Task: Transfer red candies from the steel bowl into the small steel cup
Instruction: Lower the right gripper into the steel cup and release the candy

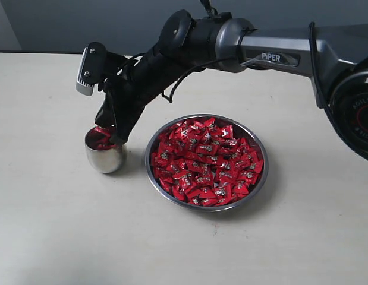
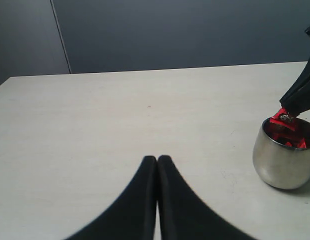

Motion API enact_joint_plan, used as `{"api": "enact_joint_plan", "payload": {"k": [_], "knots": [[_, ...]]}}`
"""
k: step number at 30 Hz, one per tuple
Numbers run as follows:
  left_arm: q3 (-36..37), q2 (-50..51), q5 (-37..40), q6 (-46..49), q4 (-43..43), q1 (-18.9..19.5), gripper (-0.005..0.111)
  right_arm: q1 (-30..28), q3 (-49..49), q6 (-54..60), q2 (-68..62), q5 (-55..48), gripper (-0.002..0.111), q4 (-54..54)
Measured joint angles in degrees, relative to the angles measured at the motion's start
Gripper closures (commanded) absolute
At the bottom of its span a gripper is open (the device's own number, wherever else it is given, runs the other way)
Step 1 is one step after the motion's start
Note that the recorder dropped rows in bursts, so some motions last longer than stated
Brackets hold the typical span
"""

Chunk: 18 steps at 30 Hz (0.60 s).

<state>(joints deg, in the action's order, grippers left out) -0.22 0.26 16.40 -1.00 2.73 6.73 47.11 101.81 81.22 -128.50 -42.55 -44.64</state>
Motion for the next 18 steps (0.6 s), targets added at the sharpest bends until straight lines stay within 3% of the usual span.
{"api": "enact_joint_plan", "payload": {"k": [18], "knots": [[0.0,0.0,0.0,0.0,0.0,0.0,0.106,0.0,0.0,-6.1,0.0,-2.4,0.109,4.0]]}}
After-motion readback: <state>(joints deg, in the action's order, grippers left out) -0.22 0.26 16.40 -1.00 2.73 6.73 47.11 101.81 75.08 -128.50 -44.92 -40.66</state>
